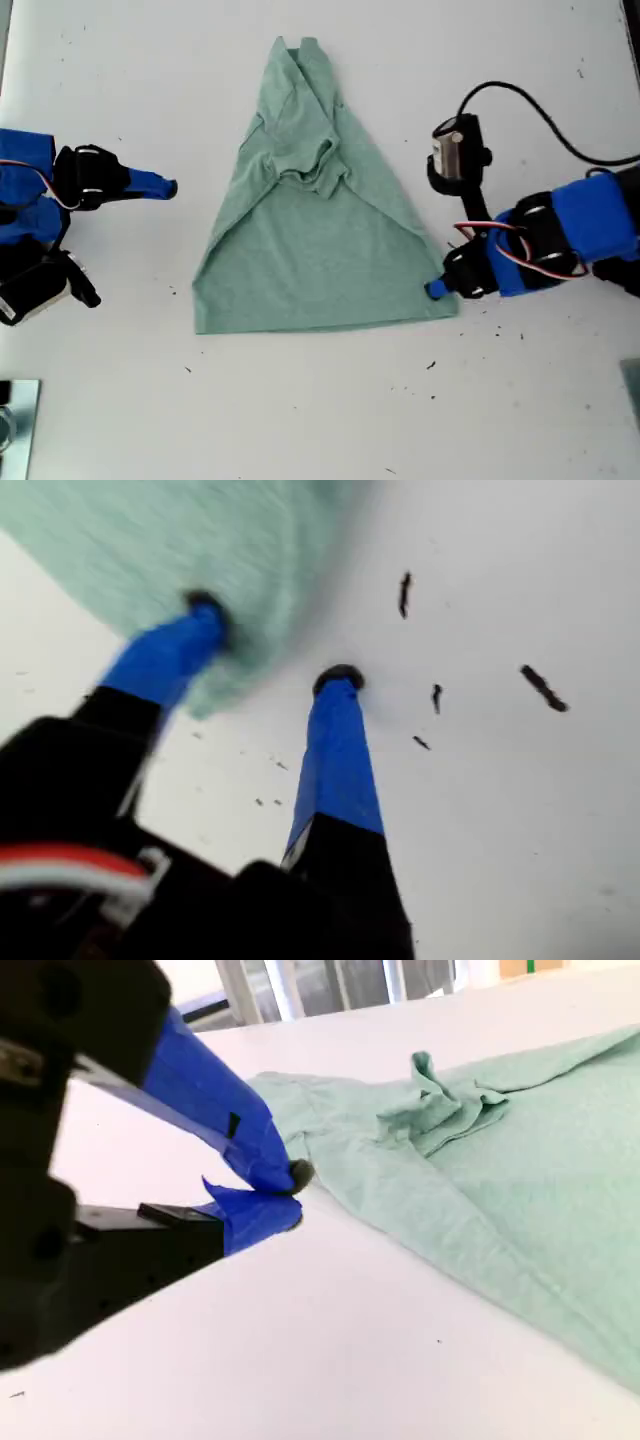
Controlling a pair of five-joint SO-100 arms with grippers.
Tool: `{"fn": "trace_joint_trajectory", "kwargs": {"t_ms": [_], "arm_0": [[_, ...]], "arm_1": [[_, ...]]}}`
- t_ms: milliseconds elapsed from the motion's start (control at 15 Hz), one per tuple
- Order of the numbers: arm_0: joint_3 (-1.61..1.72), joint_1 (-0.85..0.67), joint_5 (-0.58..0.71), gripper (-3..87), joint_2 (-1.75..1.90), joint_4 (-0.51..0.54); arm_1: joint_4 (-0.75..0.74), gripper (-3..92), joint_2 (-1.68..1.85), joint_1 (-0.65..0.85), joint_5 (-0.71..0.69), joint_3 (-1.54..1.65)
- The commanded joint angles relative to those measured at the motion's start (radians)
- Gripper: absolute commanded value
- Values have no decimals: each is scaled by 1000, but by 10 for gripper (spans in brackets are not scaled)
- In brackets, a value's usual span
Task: Fold t shirt
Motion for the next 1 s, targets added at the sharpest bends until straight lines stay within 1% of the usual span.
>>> {"fn": "trace_joint_trajectory", "kwargs": {"t_ms": [0,67,133,267,333,400,600,667,733,800,933], "arm_0": [[11,28,-2,-2,2,0],[11,28,-2,-2,3,0],[11,28,-2,-2,3,0],[11,28,0,-2,5,2],[11,28,0,-2,5,2],[11,26,0,-2,5,2],[11,31,0,-2,5,2],[11,35,0,-2,5,2],[11,37,-2,-2,5,2],[11,35,-2,-2,5,2],[11,32,-2,-2,5,2]], "arm_1": [[-144,-10,21,-18,31,135],[-104,-10,80,-32,38,146],[-18,-11,179,-38,38,140],[212,-11,397,-35,12,51],[347,-10,440,-28,5,-49],[448,-10,430,-18,-14,-170],[511,-10,278,-11,-72,-480],[561,-10,179,-20,-87,-644],[581,-10,61,-32,-118,-805],[566,-10,-66,-35,-147,-919],[437,-10,-242,-32,-181,-997]]}}
